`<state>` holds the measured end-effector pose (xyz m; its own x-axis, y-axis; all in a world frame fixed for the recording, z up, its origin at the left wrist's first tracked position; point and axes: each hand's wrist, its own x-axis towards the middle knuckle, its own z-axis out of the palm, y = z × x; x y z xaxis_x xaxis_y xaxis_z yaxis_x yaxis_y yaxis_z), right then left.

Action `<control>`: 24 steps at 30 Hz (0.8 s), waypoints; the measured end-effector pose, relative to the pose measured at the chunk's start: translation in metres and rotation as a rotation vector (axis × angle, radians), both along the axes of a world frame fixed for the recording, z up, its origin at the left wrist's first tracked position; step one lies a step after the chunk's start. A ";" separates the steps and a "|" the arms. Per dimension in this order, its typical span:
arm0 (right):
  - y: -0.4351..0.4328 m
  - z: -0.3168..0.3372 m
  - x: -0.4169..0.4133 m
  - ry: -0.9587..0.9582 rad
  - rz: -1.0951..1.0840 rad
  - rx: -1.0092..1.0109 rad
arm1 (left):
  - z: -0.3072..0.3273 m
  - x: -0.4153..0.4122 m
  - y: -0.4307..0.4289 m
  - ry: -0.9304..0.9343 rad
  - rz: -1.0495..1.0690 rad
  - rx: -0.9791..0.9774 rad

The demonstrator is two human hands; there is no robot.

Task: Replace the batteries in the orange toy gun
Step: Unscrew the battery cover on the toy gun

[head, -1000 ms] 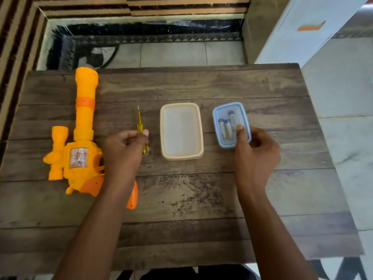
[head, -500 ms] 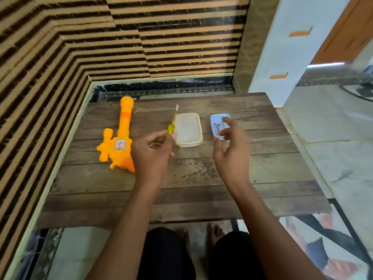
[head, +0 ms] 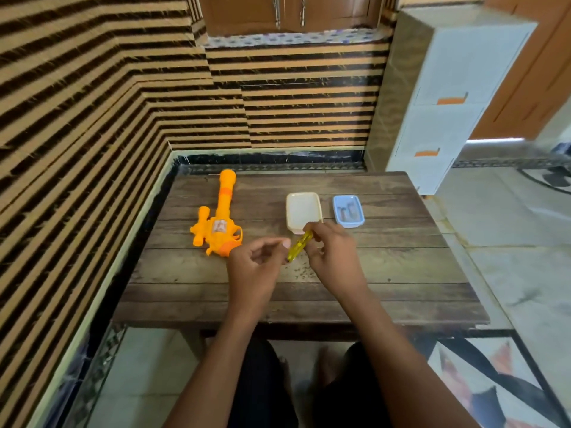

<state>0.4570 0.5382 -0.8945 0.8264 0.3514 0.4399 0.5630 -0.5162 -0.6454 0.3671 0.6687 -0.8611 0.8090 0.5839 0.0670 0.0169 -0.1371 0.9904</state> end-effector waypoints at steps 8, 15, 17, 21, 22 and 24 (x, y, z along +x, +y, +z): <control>0.017 -0.013 -0.011 0.301 0.034 0.134 | -0.027 0.009 0.051 0.305 0.397 0.099; 0.058 -0.037 -0.003 0.302 0.083 0.275 | -0.065 0.055 0.091 0.575 0.523 0.141; 0.074 -0.042 0.008 0.311 0.120 0.309 | -0.076 0.071 0.100 0.626 0.577 0.161; 0.099 -0.052 0.024 0.320 0.108 0.431 | -0.090 0.083 0.109 0.546 0.599 0.140; 0.104 -0.056 0.026 0.343 0.095 0.494 | -0.092 0.084 0.111 0.505 0.600 0.129; 0.109 -0.058 0.026 0.370 0.060 0.598 | -0.093 0.086 0.118 0.428 0.616 0.082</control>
<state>0.4831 0.6474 -0.9526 0.9457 0.1868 0.2659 0.2684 0.0121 -0.9632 0.4534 0.7864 -0.9538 0.3033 0.9457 -0.1170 0.4955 -0.0517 0.8671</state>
